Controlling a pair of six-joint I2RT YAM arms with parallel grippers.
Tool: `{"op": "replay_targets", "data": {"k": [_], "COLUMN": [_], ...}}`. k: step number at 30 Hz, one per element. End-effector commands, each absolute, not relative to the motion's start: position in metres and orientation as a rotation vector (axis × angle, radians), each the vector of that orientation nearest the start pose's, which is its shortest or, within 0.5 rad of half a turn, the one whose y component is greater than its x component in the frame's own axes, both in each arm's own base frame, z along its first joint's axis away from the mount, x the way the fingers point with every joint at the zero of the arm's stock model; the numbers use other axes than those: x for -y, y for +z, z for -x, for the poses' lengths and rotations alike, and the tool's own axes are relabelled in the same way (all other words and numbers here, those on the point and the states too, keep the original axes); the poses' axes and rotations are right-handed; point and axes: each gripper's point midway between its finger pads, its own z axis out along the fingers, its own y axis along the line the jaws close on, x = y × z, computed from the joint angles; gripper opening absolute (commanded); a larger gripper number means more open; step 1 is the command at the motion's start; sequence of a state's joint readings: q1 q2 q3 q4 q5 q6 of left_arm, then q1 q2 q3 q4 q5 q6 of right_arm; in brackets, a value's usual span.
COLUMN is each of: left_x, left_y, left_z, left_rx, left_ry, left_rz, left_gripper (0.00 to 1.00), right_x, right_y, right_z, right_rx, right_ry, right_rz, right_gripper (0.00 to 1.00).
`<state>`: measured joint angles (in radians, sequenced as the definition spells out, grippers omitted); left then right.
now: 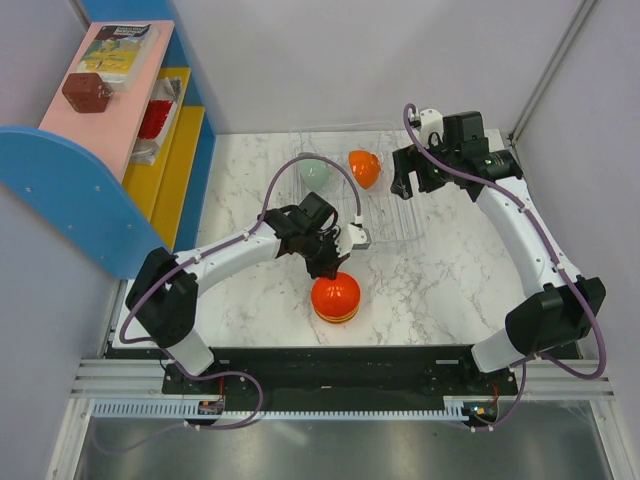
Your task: Load the bowls into the dish rack
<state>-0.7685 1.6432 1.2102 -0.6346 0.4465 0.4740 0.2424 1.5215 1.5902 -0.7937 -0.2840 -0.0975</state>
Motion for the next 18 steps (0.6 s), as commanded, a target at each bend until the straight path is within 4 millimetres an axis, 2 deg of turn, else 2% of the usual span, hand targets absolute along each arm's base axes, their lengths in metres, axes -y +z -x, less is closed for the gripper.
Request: {"op": "replay_targets", "data": {"k": [1,5,11,14,18], "left_x": [0.315,0.315,0.318,0.317,0.312], "left_y": [0.131,0.137,0.156,0.151,0.127], "left_z": [-0.233,-0.232,-0.226,-0.222,-0.215], "left_rx": [-1.925,-1.915,-1.86,-1.868,-1.927], "left_ry": [-0.716,-0.725,-0.76,-0.78,-0.8], "left_rz": [-1.668,-1.671,-1.688,-1.703,-1.737], "left_gripper": [0.02,0.02,0.02,0.02,0.02], "right_x": [-0.144,-0.145,-0.149,-0.15,-0.151], "right_y": [0.263,0.263,0.259,0.256,0.254], "right_z": [-0.384,-0.384,-0.384,-0.384,-0.383], "right_rx": [-2.209,-2.209,-2.22,-2.227,-2.232], "right_ry": [0.417,0.42,0.447,0.456,0.465], "right_rz": [0.53,0.531,0.538,0.54,0.544], "right_gripper": [0.91,0.91,0.91,0.91,0.91]}}
